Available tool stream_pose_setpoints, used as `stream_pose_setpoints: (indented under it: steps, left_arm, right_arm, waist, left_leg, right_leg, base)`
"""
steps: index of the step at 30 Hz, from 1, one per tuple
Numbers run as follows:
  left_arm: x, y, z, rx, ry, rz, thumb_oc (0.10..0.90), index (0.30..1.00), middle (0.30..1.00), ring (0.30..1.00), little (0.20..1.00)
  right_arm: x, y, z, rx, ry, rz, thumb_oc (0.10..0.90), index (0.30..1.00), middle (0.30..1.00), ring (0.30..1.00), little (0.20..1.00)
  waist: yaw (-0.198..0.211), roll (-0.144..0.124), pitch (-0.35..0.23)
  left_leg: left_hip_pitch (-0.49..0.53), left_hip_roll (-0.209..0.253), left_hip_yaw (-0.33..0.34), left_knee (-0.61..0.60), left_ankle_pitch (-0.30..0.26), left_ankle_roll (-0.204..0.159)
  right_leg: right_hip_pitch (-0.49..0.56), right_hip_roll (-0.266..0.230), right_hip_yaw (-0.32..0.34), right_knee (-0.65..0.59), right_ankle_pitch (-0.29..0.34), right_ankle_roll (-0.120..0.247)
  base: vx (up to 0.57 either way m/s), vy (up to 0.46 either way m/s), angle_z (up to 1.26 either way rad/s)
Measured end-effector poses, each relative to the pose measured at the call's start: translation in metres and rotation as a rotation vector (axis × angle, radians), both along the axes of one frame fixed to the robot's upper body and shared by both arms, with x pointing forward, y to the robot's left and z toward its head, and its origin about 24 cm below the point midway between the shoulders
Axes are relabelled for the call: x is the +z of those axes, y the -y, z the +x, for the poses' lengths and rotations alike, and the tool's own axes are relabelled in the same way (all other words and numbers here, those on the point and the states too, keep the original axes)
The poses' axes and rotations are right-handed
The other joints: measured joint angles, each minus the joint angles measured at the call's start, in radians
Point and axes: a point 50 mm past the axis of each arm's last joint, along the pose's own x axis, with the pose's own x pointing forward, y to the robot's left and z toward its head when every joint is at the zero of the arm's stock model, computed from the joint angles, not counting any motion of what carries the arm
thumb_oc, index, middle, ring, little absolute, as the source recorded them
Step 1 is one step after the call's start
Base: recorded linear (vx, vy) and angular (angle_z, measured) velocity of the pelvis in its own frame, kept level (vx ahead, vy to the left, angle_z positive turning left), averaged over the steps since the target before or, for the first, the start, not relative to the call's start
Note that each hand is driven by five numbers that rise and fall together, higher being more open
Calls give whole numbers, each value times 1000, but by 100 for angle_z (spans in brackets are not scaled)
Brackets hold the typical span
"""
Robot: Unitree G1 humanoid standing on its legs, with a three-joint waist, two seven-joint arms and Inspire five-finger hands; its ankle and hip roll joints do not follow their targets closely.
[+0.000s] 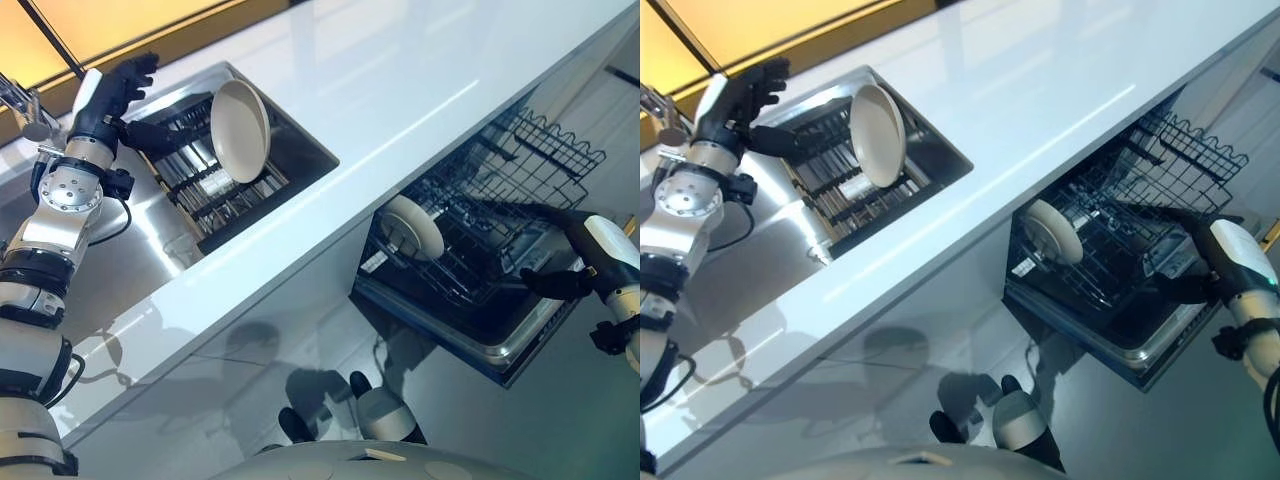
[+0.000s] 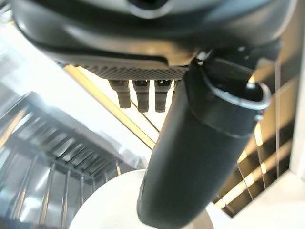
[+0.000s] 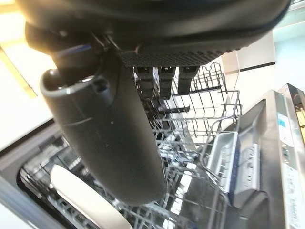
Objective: Pick up plates and place into dishwasher.
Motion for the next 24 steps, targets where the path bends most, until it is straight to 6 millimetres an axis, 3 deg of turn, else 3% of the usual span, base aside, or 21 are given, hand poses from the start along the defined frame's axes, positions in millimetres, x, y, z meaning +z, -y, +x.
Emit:
stream_pose_setpoints:
  steps: [5, 9, 14, 15, 24]
  left_arm:
    - [-3, -3, 0, 21, -5, -54, 800, 900, 900, 900, 900]
    - [0, -4, 1, 18, 10, -101, 800, 900, 900, 900, 900]
    - [9, -1, 3, 8, 42, -124, 800, 900, 900, 900, 900]
    - [19, 1, 5, -3, 72, -144, 800, 900, 900, 900, 900]
    - [25, 3, 7, -63, 89, -261, 800, 900, 900, 900, 900]
  right_arm:
    - [8, -1, 6, 6, 25, -15, 800, 900, 900, 900, 900]
    - [11, -4, 12, 14, 42, -20, 800, 900, 900, 900, 900]
    - [12, -7, 16, 26, 60, -18, 800, 900, 900, 900, 900]
    - [18, -10, 19, 35, 90, -20, 800, 900, 900, 900, 900]
    - [21, -12, 24, 10, 119, -22, 800, 900, 900, 900, 900]
  waist:
    - [-4, -9, 82]
    - [-3, -16, 108]
    - [4, -29, 125]
    - [6, -33, 136]
    - [4, -48, 152]
  left_leg:
    - [-11, 0, 1, 1, 2, 3]
    - [-22, 1, 3, 1, 4, 3]
    - [-23, 2, 3, 1, 4, 3]
    - [-27, 1, -2, 1, 4, 3]
    - [-31, 2, 0, 1, 4, 3]
  right_leg:
    - [-8, 0, -1, -3, 6, -1]
    - [-18, 0, -2, -4, 8, -2]
    - [-18, 0, -4, -5, 8, -2]
    - [-18, -1, -12, -7, 8, -2]
    - [-20, -1, -19, -8, 8, -2]
  base:
    - [-42, -13, 0]
    - [-8, -4, 0]
    - [-9, -21, 1]
    - [-42, -44, 7]
    - [-7, -9, 2]
